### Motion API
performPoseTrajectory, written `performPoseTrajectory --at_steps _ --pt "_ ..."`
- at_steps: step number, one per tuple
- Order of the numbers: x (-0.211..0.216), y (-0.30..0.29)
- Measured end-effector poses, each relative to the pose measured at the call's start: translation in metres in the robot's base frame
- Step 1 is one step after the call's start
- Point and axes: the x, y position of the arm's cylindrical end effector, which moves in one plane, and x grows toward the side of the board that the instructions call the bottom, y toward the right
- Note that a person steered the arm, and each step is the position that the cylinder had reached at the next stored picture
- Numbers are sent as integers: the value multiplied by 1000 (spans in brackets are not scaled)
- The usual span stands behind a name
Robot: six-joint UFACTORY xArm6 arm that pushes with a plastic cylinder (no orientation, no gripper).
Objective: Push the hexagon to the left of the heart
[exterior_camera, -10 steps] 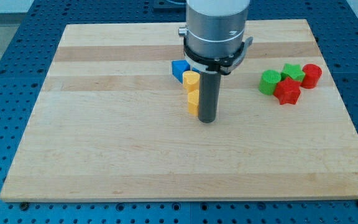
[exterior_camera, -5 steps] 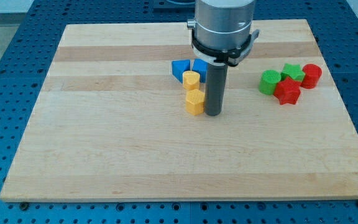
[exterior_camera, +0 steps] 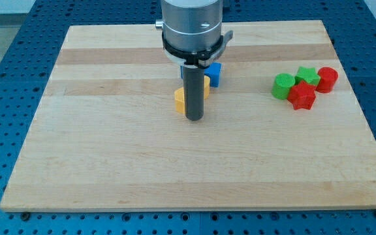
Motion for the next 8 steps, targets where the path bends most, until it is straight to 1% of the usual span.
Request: performPoseTrajectory --at_steps 2,3,4,8 --pt "-9 -12" --pt "2 -17" --pt "3 -24" --pt "-31 -36"
